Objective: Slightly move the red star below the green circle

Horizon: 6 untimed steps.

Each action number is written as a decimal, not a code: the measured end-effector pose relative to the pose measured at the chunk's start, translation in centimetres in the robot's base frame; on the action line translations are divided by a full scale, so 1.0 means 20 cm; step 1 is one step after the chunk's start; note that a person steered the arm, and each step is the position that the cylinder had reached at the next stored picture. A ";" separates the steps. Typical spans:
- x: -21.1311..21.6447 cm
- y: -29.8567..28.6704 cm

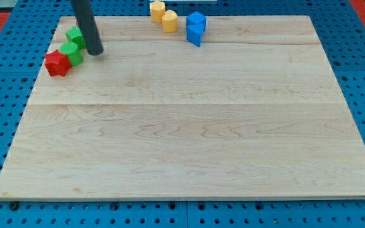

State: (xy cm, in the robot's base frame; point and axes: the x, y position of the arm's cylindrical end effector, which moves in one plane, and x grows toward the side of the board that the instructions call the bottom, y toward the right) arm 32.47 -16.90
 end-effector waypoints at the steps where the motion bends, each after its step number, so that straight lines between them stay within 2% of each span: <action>1: 0.25 -0.11; 2: 0.36 -0.46; 4: 0.16 -0.34; 6: 0.15 -0.07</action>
